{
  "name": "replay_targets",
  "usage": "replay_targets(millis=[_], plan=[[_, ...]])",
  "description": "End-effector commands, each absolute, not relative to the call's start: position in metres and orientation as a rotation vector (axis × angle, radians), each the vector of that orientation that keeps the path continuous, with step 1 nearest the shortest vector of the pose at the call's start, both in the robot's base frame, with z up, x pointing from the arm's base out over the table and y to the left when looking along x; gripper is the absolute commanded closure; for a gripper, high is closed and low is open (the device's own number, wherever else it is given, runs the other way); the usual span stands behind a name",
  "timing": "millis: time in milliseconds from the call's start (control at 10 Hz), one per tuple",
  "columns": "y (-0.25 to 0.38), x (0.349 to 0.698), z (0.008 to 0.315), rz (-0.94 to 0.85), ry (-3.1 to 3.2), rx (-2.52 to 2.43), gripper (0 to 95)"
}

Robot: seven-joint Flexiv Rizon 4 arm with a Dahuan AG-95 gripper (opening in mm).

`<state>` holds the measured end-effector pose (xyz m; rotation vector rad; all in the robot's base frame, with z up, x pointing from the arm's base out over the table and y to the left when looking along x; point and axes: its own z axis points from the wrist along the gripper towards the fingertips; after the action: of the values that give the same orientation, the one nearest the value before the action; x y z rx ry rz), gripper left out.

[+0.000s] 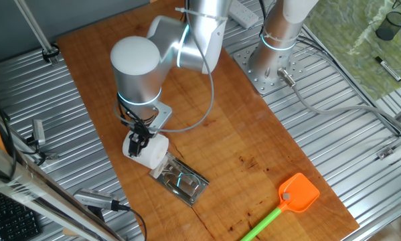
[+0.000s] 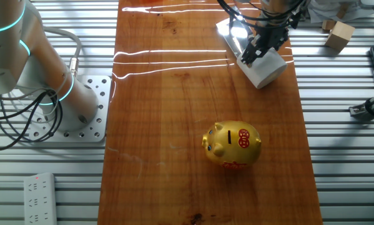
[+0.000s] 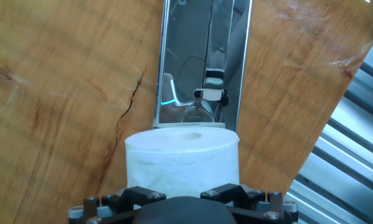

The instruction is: Take the roll of paper down from the shelf

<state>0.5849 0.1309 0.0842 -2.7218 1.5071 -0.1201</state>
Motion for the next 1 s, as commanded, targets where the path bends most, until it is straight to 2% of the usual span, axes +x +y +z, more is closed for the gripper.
replay_targets(millis=[100,300,600,800,900,1000], plan=[[0.133,0.588,0.090,-0.116,1.515,-2.717,0.0],[0.139,0.586,0.112,-0.130,1.677,-2.632,0.0],[0.143,0.563,0.156,-0.110,2.199,-2.202,0.0],[0.133,0.528,0.180,-0.079,2.649,-1.584,0.0],[0.133,0.513,0.185,-0.040,2.771,-1.329,19.0],[0.132,0.494,0.191,-0.002,2.899,-1.008,19.0]])
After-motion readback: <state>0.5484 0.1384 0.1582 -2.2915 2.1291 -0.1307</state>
